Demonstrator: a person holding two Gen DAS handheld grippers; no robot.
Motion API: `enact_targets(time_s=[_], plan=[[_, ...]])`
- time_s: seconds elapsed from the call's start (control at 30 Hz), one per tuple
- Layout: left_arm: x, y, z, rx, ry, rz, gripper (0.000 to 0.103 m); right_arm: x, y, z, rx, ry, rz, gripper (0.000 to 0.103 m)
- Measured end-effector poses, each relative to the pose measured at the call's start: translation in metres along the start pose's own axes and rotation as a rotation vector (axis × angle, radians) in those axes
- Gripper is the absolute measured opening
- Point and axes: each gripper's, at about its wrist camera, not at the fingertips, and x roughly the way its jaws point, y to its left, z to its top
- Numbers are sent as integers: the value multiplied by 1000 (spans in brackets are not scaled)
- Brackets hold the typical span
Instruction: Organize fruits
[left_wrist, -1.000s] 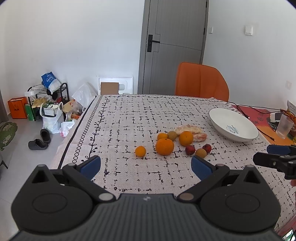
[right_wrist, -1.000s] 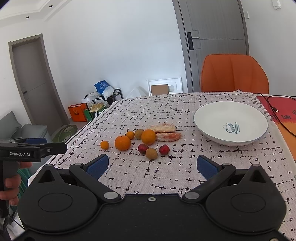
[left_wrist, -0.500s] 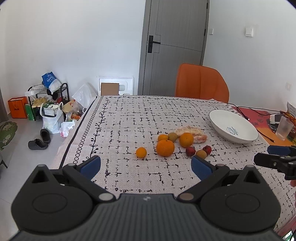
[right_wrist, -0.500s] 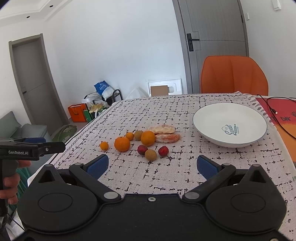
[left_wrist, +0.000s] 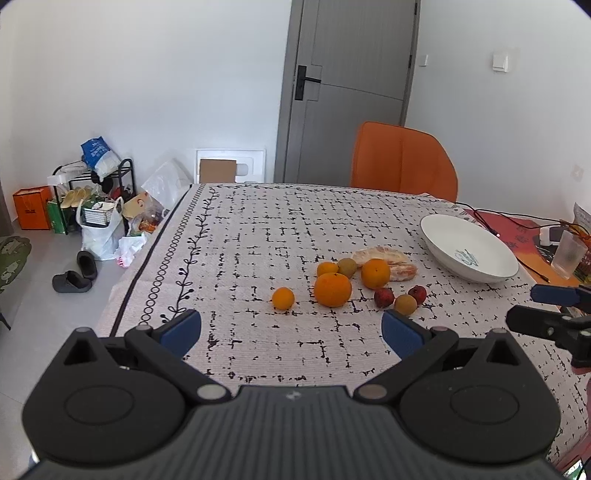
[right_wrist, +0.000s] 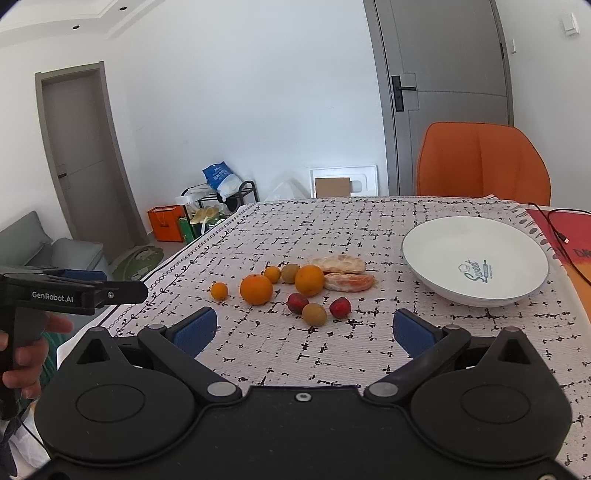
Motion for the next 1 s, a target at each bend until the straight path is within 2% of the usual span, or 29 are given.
enact_targets(time_s=[0.23, 0.37, 0.6, 0.77, 0.9, 1.0], plan=[[13, 4, -2, -14, -19, -14, 102, 20, -4, -3, 9, 29, 15, 101], [22, 4, -2, -14, -30, -19, 101, 33, -7, -4, 23, 52, 38, 85], [39, 3, -4, -8, -23, -29, 97, 54, -12, -7, 37, 82, 52, 75], [54, 0, -4, -5, -3, -42, 90, 68, -17, -8, 52, 114, 74, 59], [68, -4, -3, 1, 13, -62, 83, 80, -20, -9, 62, 134, 80, 54], [79, -7, -3, 5, 31, -69, 77, 91, -22, -9, 68, 153, 82, 47]])
